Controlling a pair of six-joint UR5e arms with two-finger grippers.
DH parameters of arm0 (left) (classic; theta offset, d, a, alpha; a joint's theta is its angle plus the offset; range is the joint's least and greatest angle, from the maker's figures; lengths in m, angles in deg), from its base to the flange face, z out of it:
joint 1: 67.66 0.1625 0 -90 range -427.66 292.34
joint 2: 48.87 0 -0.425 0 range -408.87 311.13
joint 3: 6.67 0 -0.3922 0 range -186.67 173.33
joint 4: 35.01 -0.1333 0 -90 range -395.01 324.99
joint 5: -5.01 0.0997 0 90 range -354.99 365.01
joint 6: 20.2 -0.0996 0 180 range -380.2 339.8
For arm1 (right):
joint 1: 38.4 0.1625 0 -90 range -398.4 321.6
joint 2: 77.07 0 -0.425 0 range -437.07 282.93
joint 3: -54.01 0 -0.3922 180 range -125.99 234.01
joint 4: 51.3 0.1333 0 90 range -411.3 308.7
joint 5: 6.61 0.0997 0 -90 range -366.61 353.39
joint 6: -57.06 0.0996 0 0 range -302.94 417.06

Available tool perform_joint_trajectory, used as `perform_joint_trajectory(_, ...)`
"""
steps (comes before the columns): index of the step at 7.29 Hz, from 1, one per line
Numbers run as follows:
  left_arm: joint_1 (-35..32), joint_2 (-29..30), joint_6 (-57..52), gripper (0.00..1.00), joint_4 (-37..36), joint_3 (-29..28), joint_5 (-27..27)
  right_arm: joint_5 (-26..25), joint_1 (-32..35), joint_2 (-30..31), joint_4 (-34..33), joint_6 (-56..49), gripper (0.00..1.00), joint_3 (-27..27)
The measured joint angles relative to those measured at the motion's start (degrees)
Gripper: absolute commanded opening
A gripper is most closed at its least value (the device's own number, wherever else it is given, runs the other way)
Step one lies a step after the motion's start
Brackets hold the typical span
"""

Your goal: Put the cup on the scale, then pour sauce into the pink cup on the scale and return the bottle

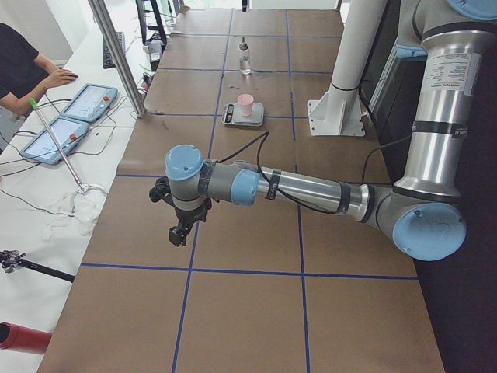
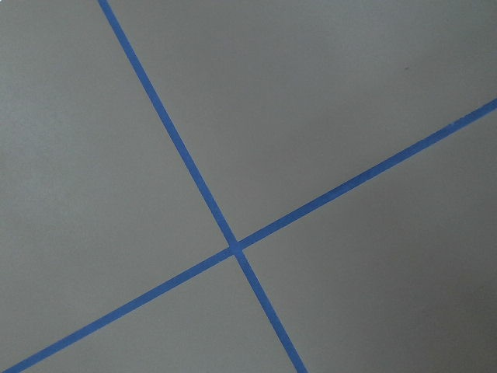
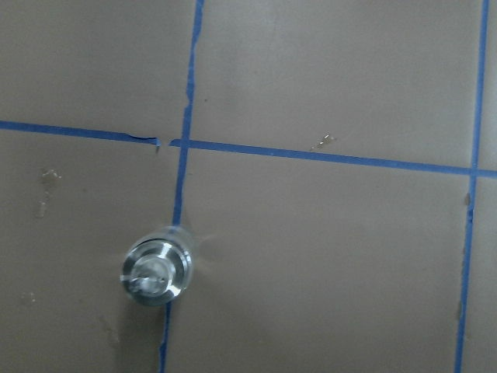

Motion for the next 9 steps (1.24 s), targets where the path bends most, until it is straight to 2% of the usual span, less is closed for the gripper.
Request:
perform_joint_trajectory(1,0.0,0.0,-0.1,1.0,0.0,-0.1,0.0,4.4,5.3,1.9,1.5,-9.2,1.0,4.4)
perform_joint_trajectory(2,0.0,0.0,-0.1,1.0,-0.1,-0.2,-0.1,8.7,10.4,4.8,5.8,-17.8,1.0,9.9)
perform_joint_trajectory(4,-0.1,-0.1,-0.2,1.0,-0.2,-0.5,-0.1,13.7,15.5,11.6,18.0,-25.6,1.0,18.7)
perform_joint_trajectory(6,-0.1,-0.9,-0.3,1.0,-0.1,-0.9,0.1,14.3,16.4,16.1,24.4,-26.0,1.0,22.4)
perform_joint_trajectory(9,-0.2,-2.7,-0.2,1.0,-0.4,-1.4,0.3,13.3,16.6,17.9,26.9,-23.8,1.0,24.2)
